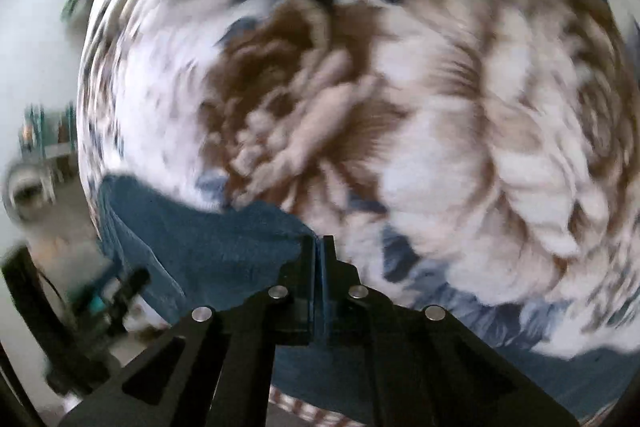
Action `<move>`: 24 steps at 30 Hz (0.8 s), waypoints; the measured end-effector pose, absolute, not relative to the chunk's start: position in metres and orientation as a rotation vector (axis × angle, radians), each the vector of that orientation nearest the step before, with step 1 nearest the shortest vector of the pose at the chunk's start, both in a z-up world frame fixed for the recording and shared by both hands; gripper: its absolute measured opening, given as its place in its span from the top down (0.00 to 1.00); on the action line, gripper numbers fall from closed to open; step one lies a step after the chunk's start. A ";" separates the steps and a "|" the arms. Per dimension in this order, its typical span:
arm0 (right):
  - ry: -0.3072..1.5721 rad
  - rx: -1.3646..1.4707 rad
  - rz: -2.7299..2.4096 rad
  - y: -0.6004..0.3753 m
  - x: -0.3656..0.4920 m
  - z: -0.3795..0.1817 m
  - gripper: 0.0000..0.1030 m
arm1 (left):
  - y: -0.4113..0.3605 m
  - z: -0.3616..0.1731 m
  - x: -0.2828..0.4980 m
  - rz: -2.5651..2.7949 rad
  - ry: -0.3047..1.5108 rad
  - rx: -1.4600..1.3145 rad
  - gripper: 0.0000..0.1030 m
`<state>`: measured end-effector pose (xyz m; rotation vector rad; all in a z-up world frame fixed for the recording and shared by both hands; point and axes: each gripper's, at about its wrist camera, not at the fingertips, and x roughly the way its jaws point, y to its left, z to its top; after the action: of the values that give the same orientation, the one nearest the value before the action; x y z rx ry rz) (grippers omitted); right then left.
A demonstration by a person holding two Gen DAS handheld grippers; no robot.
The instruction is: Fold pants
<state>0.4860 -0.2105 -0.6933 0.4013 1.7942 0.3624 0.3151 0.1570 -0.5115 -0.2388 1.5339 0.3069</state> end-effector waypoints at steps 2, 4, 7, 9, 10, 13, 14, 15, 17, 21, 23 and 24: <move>1.831 0.441 0.383 -0.208 0.484 -0.701 0.95 | 0.158 -0.513 0.315 0.306 1.544 -0.243 0.16; 1.859 0.456 0.413 -0.204 0.491 -0.703 0.91 | 0.158 -0.513 0.315 0.307 1.553 -0.251 0.16; 1.843 0.497 0.475 -0.207 0.504 -0.694 0.59 | 0.157 -0.508 0.318 0.307 1.540 -0.253 0.16; 1.870 0.524 0.517 -0.204 0.511 -0.701 0.34 | 0.152 -0.506 0.323 0.298 1.537 -0.257 0.16; 1.891 0.517 0.536 -0.200 0.512 -0.709 0.34 | 0.150 -0.506 0.327 0.291 1.536 -0.259 0.16; 1.936 0.466 0.597 -0.179 0.506 -0.724 0.68 | 0.139 -0.507 0.342 0.273 1.539 -0.257 0.16; 1.938 0.429 0.597 -0.177 0.502 -0.724 0.80 | 0.137 -0.507 0.347 0.269 1.540 -0.270 0.16; 1.917 0.415 0.602 -0.177 0.499 -0.721 0.82 | 0.136 -0.506 0.353 0.264 1.539 -0.285 0.16; 1.841 0.437 0.639 -0.179 0.489 -0.707 0.88 | 0.132 -0.505 0.363 0.261 1.531 -0.292 0.16; 1.788 0.500 0.762 -0.184 0.461 -0.683 0.94 | 0.127 -0.503 0.377 0.263 1.504 -0.257 0.16; 1.841 0.463 0.824 -0.177 0.444 -0.683 0.94 | 0.128 -0.508 0.379 0.272 1.512 -0.235 0.16; 1.870 0.444 0.853 -0.174 0.437 -0.685 0.94 | 0.129 -0.512 0.379 0.279 1.522 -0.227 0.16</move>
<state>0.4369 -0.1737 -0.6849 0.4436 1.8699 0.8528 0.3788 0.1289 -0.5117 -0.2266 1.5216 0.2791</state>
